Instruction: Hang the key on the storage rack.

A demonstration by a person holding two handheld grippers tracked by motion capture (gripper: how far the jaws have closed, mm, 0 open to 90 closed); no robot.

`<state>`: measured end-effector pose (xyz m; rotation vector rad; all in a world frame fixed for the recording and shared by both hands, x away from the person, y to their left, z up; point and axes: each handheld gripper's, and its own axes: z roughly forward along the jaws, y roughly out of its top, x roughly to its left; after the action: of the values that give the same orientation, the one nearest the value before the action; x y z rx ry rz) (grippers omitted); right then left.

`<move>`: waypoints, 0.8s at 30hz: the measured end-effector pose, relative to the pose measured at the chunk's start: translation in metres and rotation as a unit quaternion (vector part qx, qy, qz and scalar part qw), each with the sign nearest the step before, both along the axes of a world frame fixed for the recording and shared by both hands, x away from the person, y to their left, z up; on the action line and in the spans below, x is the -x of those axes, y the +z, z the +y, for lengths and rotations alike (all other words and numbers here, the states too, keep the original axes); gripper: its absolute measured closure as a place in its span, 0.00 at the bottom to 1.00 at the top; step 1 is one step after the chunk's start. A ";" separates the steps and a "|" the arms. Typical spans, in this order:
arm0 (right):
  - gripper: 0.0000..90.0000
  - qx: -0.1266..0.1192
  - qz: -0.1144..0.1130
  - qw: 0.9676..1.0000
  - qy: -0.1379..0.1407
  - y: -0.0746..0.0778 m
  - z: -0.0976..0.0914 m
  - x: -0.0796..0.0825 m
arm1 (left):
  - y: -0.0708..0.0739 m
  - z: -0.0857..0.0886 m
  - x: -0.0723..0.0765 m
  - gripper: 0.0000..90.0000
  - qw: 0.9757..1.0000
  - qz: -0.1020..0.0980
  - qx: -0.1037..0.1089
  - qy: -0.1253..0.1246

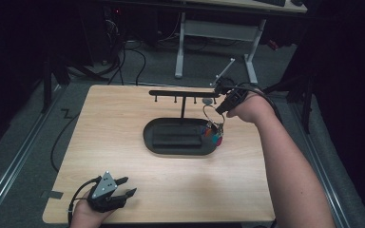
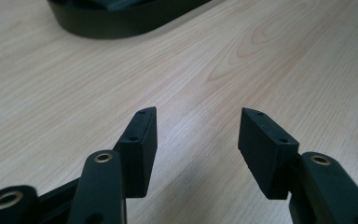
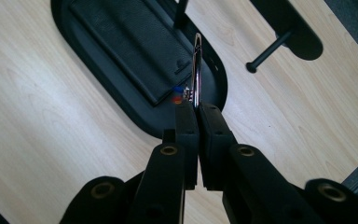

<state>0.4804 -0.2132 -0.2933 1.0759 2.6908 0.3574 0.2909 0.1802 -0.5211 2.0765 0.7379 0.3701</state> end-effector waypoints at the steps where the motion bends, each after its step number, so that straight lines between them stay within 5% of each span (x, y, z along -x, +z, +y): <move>1: 0.98 -0.001 -0.001 1.000 -0.004 -0.001 -0.001 -0.003 | 0.000 0.001 0.000 0.53 1.000 0.000 0.000 0.001; 12: 0.98 -0.007 0.008 0.999 -0.032 -0.011 -0.011 -0.031 | 0.001 0.003 0.001 0.53 1.000 0.000 0.000 0.000; 24: 0.98 -0.009 0.004 1.000 -0.030 -0.019 -0.019 -0.044 | -0.001 0.001 0.002 0.53 1.000 0.004 0.000 -0.005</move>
<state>0.5239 -0.2322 -0.3118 1.1627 2.6617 0.3686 0.2893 0.1811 -0.5222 2.0823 0.7320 0.3562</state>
